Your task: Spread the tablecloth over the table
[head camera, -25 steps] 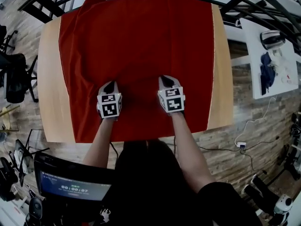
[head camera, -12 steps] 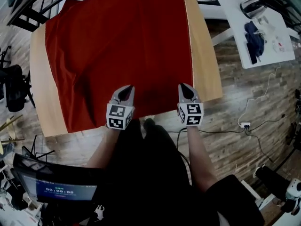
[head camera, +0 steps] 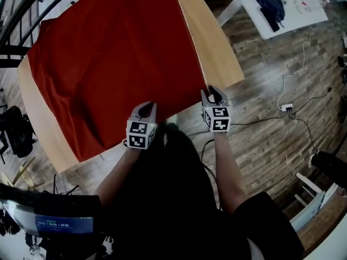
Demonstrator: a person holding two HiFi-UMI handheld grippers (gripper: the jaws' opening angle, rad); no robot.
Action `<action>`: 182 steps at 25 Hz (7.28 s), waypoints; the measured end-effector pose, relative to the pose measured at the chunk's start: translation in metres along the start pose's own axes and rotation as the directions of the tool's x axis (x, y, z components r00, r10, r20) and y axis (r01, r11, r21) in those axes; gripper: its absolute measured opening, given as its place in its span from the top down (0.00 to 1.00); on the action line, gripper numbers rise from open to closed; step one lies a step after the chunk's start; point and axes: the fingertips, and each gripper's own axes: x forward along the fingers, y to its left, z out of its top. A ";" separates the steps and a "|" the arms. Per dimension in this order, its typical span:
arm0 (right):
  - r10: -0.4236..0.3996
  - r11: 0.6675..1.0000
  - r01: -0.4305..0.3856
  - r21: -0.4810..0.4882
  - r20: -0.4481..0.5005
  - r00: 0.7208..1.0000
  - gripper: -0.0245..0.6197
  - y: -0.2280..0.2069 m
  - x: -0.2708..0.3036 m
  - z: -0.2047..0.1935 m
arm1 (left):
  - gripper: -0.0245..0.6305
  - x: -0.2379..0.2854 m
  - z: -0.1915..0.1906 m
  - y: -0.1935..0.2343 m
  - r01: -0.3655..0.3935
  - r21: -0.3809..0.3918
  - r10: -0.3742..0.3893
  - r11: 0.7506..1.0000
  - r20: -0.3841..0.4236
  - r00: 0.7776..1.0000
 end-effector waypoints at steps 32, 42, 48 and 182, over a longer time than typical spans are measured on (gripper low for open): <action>0.032 0.977 -0.059 -0.203 -0.136 0.990 0.93 -0.195 0.015 0.033 | 0.94 0.015 -0.029 0.008 -0.267 -0.180 0.240 0.947 -0.156 0.958; 0.190 0.944 -0.190 -0.271 -0.024 0.981 0.95 -0.158 0.011 0.081 | 0.94 0.015 -0.025 0.002 -0.383 -0.203 0.361 0.901 -0.137 0.922; 0.313 0.878 -0.343 -0.335 -0.140 0.939 0.95 -0.092 0.043 0.062 | 0.93 0.031 -0.023 -0.006 -0.359 -0.228 0.334 0.905 -0.144 0.932; 0.392 0.588 -0.627 -0.511 -0.498 0.773 0.95 0.596 0.056 -0.035 | 0.94 -0.538 -0.214 0.425 -0.206 -0.458 0.268 0.865 0.076 0.960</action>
